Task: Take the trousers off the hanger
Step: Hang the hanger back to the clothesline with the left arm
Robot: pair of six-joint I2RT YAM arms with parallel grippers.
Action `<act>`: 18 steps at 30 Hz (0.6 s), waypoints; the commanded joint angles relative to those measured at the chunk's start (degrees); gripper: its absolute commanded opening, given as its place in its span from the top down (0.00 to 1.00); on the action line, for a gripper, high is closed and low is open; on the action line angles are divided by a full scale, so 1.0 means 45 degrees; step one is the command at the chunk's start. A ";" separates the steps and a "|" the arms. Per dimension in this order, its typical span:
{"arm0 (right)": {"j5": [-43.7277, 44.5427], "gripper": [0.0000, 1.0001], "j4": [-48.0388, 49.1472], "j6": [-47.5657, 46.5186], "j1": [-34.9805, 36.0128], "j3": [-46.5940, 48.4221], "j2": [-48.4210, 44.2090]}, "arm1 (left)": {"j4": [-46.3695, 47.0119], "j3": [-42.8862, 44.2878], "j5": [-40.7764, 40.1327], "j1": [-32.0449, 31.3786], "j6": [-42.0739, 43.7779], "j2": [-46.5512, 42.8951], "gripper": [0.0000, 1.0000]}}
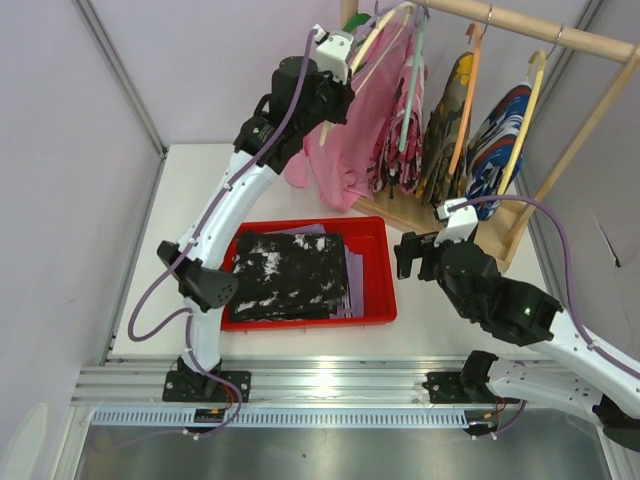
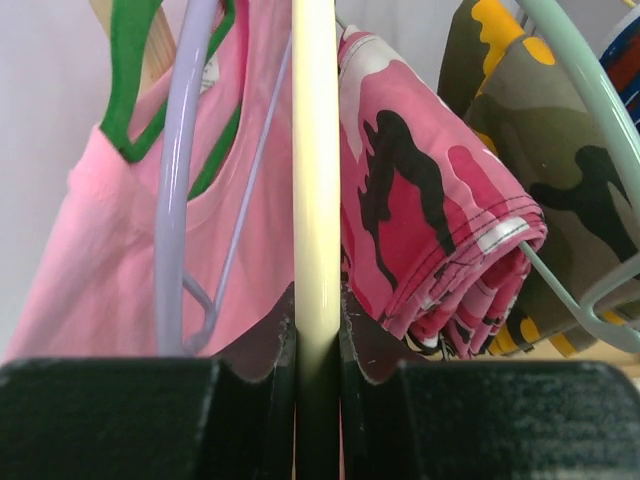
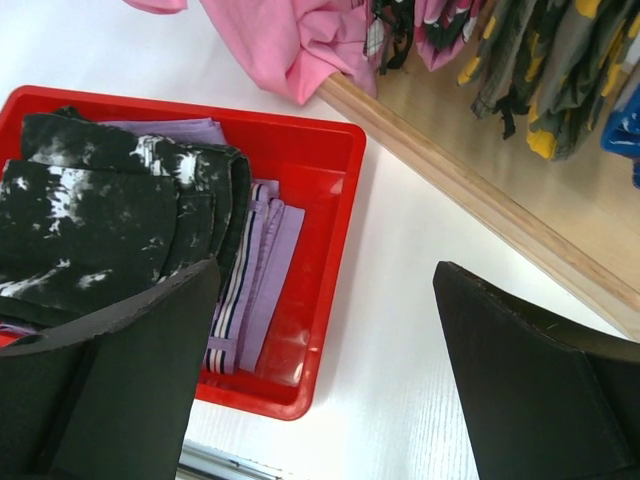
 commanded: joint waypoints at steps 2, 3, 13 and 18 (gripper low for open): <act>0.0561 0.05 0.0264 0.0036 -0.0018 -0.0193 -0.0043 | 0.2954 0.1073 0.0565 0.0057 0.0750 0.0444 0.97; 0.0561 0.05 0.0264 0.0056 -0.0018 -0.0193 -0.0004 | 0.3112 0.1135 0.0604 0.0076 0.0731 0.0581 0.97; 0.0931 0.04 0.0128 -0.0022 -0.0037 -0.0427 0.0172 | 0.4693 0.1389 0.1678 0.0409 -0.0128 0.1792 0.98; 0.1068 0.04 -0.0321 0.0193 -0.0096 -0.0447 -0.0023 | 0.5827 0.1468 0.2517 0.0584 -0.1630 0.2280 0.98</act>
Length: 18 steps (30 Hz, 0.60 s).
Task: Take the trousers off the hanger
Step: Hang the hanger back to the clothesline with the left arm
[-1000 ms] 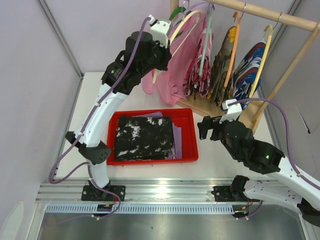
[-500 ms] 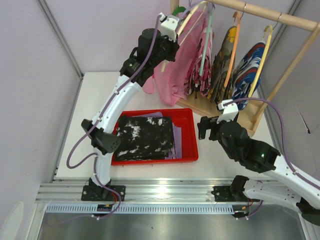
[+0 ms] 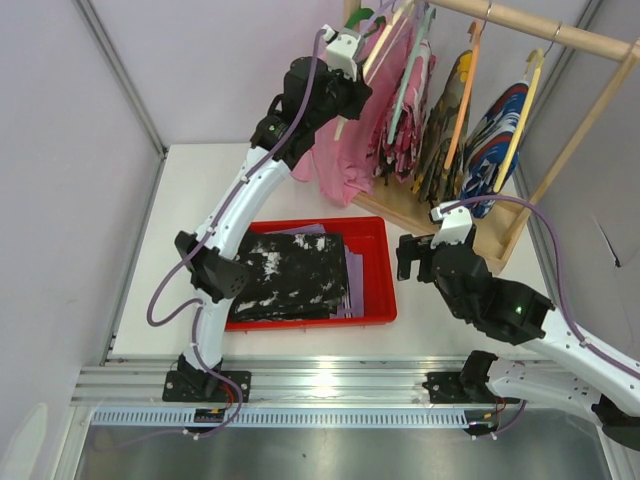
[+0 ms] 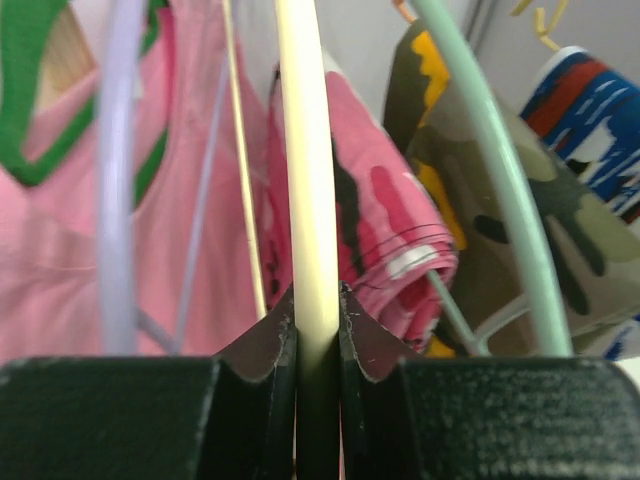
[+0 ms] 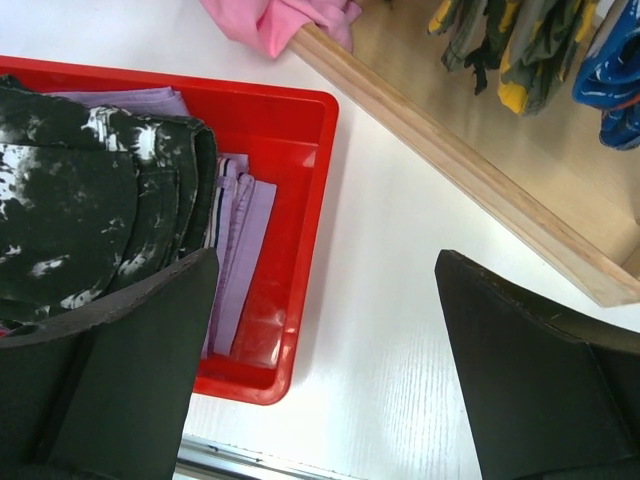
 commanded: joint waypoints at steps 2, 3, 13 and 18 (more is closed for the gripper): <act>0.0671 0.04 -0.0438 0.0218 -0.0115 0.0014 -0.0271 | 0.4172 0.0724 0.1154 0.0274 -0.1132 0.0756 0.98; 0.0749 0.04 -0.0517 0.0353 -0.0115 0.0053 -0.0329 | 0.4173 0.0705 0.1193 0.0274 -0.1172 0.0776 0.98; 0.0925 0.04 -0.0713 0.0608 -0.0116 -0.0005 -0.0408 | 0.3685 -0.0309 0.2013 0.0274 -0.1620 -0.0180 0.99; 0.0886 0.04 -0.0850 0.1019 -0.0135 -0.0005 -0.0389 | 0.3566 -0.1987 0.1664 0.0274 -0.2168 -0.1543 1.00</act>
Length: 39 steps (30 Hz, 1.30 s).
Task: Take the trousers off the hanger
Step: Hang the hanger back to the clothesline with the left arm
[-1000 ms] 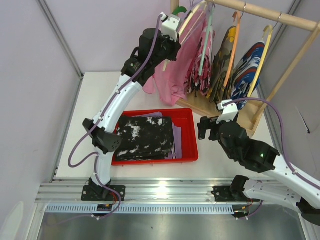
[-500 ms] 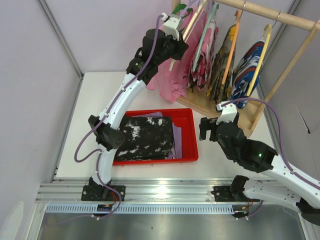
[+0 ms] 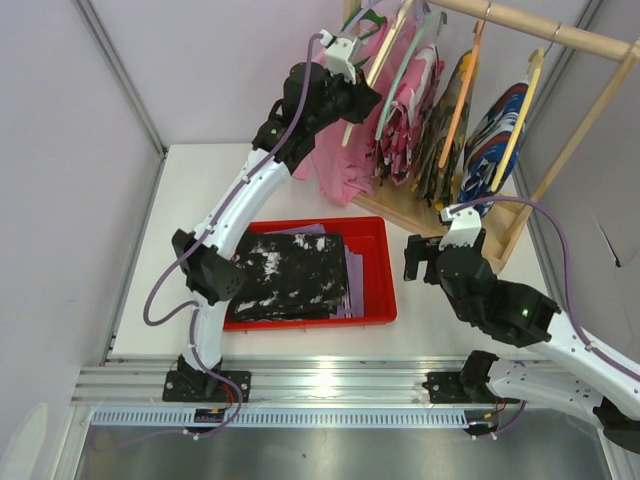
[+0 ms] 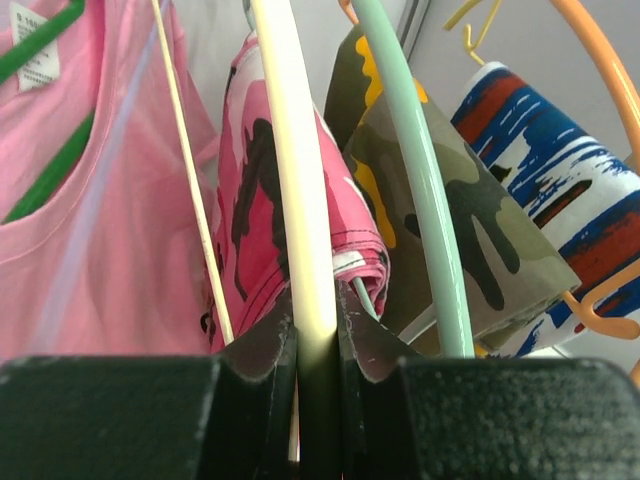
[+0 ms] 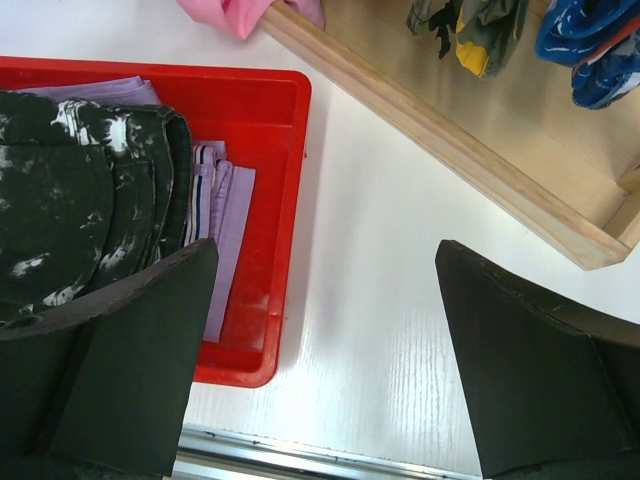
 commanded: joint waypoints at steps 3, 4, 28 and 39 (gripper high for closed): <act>0.0206 0.04 -0.0049 0.0387 -0.0038 0.0034 -0.0015 | 0.2875 -0.2647 -0.0537 0.0201 -0.0279 -0.2132 1.00; 0.0186 0.04 -0.0068 0.0387 -0.0057 0.0073 0.0024 | 0.2838 -0.2826 -0.0754 0.0181 -0.0182 -0.2291 1.00; 0.0127 0.04 -0.0517 0.1364 -0.0018 0.0190 -0.0249 | 0.1355 -0.4782 -0.1052 0.0201 0.0326 -0.5612 1.00; 0.0186 0.04 -0.0693 0.1872 -0.0018 0.0093 -0.0522 | -0.0014 -0.4391 -0.0775 0.0220 0.0209 -0.5261 1.00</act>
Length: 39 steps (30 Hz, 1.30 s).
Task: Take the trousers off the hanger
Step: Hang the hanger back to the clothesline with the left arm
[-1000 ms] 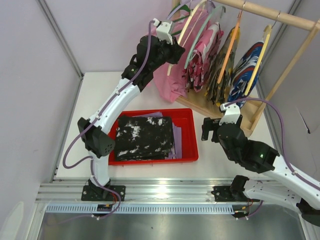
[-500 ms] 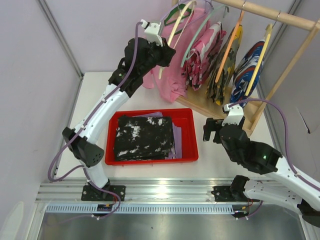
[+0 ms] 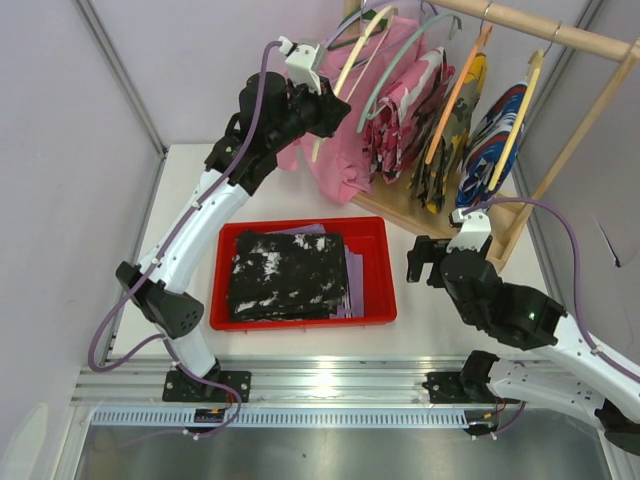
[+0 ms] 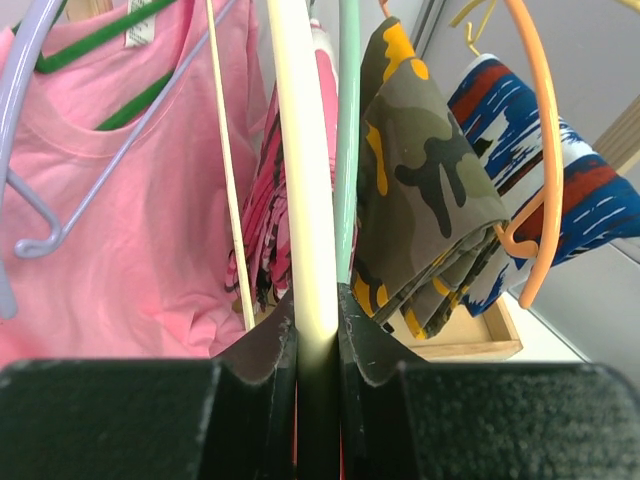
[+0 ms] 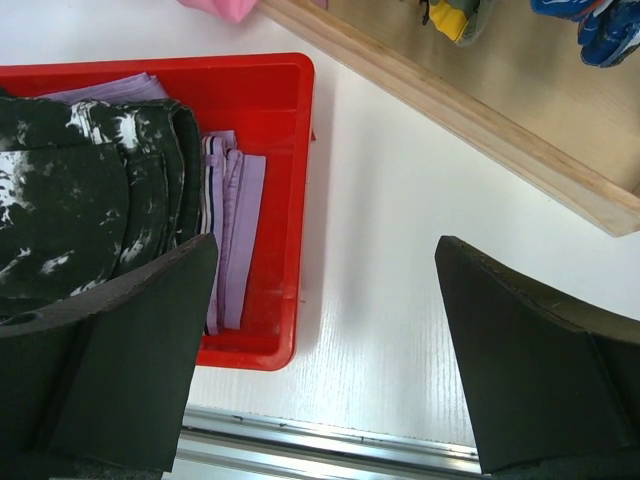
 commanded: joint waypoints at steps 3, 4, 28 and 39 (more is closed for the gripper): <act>0.0234 0.05 0.0031 0.0288 -0.0038 0.0131 -0.0207 | 0.0646 0.0258 0.0239 0.0138 0.0224 -0.0496 1.00; 0.0273 0.05 -0.0008 0.0346 -0.0018 0.0112 -0.0207 | 0.0666 0.0278 0.0337 0.0118 0.0243 -0.0535 1.00; 0.0801 0.04 -0.0243 0.0874 0.0001 -0.0064 -0.0499 | -0.0407 0.2793 0.4437 0.1445 0.1064 0.1352 1.00; 0.1153 0.04 -0.0594 0.0952 0.0001 -0.0103 -0.0188 | 0.2949 0.4807 0.6586 0.2227 -0.0906 0.3915 1.00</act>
